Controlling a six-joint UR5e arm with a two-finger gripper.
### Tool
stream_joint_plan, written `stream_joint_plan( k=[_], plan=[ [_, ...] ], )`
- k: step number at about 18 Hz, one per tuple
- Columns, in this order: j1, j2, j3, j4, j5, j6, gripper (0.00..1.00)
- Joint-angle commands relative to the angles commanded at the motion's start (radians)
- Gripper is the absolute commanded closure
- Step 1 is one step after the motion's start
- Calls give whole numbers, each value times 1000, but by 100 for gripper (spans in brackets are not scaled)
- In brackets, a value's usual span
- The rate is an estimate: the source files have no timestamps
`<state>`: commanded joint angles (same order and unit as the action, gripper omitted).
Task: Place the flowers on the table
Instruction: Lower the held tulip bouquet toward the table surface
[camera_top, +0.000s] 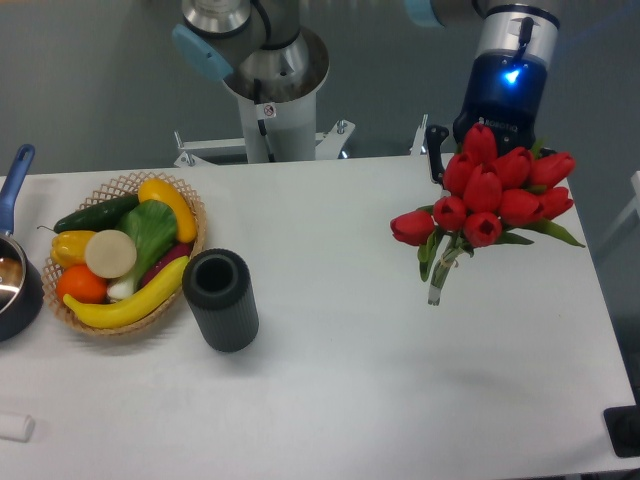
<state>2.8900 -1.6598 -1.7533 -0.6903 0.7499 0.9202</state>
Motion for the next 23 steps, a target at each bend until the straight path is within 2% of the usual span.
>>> stream_joint_plan(
  k=[1, 2, 4, 7, 12, 18, 23],
  plan=[
    [-2, 0, -6, -2, 23, 14, 55],
    [-5, 5, -26, -2, 133, 49, 55],
    [-34, 6, -40, -3, 276, 106, 55],
    [-64, -6, -51, -5, 431, 138, 55],
    [-161, -64, -57, -12, 682, 178, 55],
    [-251, -158, -42, -35, 894, 178, 55],
    [-299, -228, -60, -58, 925, 177, 55]
  ],
)
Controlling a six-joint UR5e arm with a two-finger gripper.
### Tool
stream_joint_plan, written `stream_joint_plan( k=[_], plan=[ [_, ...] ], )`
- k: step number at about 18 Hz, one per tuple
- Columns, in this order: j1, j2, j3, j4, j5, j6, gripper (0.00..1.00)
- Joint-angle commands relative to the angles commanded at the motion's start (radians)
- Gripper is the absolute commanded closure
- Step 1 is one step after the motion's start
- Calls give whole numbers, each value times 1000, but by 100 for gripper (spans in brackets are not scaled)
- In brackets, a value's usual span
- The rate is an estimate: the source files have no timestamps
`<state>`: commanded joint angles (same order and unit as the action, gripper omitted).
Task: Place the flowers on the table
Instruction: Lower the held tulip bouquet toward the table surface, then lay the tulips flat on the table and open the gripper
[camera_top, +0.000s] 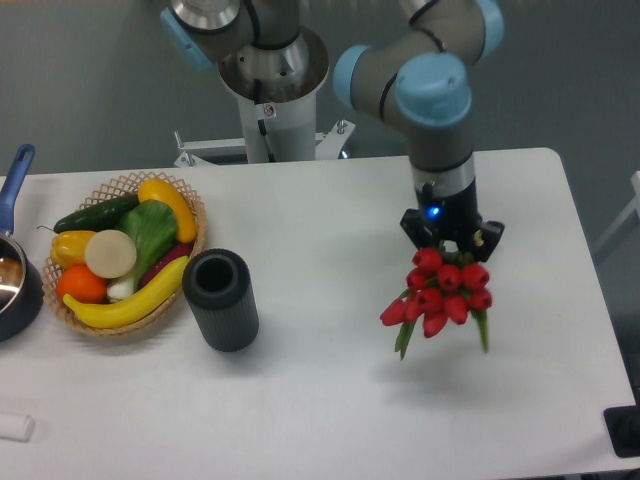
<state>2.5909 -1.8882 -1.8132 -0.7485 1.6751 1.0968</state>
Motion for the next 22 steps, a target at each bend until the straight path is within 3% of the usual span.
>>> stream_joint_plan(
  k=[8, 14, 15, 16, 17, 22],
  plan=[
    [-28, -120, 61, -2, 15, -2, 55],
    [-37, -158, 84, 3, 11, -2, 54],
    [-40, -157, 95, 5, 11, -2, 44],
    [-41, -152, 106, 6, 11, 1, 13],
    [-43, -149, 115, 6, 12, 0, 2],
    [-43, -76, 117, 24, 12, -11, 0]
  ],
)
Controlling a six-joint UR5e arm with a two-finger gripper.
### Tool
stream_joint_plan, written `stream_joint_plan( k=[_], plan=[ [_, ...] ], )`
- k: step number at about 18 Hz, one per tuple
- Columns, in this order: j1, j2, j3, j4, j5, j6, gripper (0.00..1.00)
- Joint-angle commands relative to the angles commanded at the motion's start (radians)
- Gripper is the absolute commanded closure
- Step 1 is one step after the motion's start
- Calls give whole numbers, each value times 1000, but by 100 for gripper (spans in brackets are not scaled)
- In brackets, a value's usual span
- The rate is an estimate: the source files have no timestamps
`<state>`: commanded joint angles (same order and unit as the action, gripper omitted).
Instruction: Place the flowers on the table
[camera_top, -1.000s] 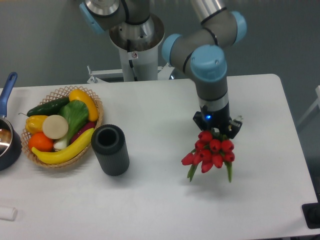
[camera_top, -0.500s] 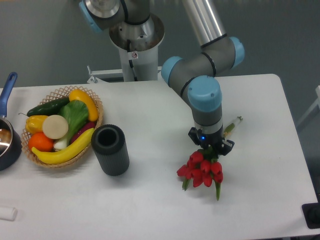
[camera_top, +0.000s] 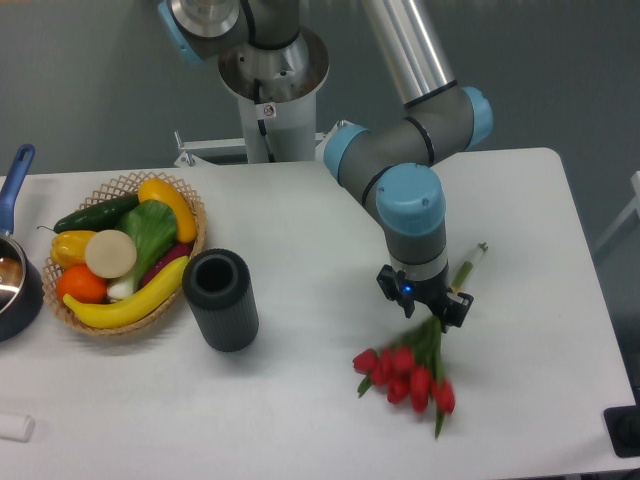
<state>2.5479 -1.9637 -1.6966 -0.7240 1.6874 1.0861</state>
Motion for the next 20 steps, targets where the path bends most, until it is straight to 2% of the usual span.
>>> stream_joint_plan(
  k=[5, 7, 8, 10, 13, 15, 20],
  plan=[
    [14, 80, 11, -8, 0, 3, 0],
    [35, 117, 20, -20, -3, 12, 0],
    [57, 141, 24, -44, -15, 24, 0],
    [92, 172, 52, -147, -61, 119, 0],
    [152, 212, 127, -372, -66, 286, 0],
    [198, 230, 158, -478, -77, 366, 0],
    [363, 310, 141, -596, -176, 592, 0]
  ],
)
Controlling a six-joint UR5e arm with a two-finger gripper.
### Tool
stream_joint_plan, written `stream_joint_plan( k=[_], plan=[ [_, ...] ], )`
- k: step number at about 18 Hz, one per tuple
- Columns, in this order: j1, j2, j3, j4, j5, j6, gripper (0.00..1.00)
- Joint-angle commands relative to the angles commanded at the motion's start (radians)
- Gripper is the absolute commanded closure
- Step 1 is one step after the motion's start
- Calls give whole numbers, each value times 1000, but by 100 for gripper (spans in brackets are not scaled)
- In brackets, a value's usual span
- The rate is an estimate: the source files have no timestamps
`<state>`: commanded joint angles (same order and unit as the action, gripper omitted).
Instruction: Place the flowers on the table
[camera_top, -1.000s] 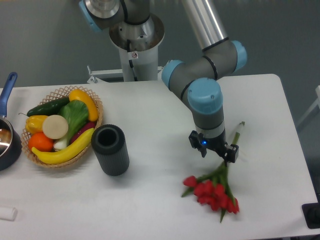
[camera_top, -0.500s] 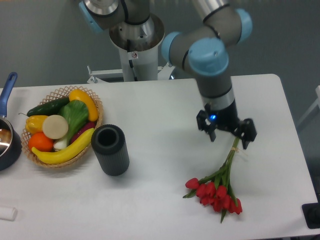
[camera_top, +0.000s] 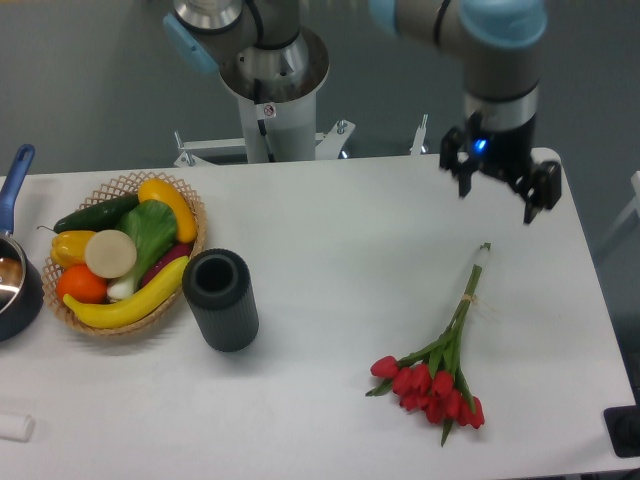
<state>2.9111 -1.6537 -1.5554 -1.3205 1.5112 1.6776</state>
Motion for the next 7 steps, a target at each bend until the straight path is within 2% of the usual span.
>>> stream_joint_plan(
  k=[3, 7],
  plan=[
    [62, 15, 0, -46, -6, 161, 0],
    [76, 19, -2, -46, -8, 180, 0]
  ],
)
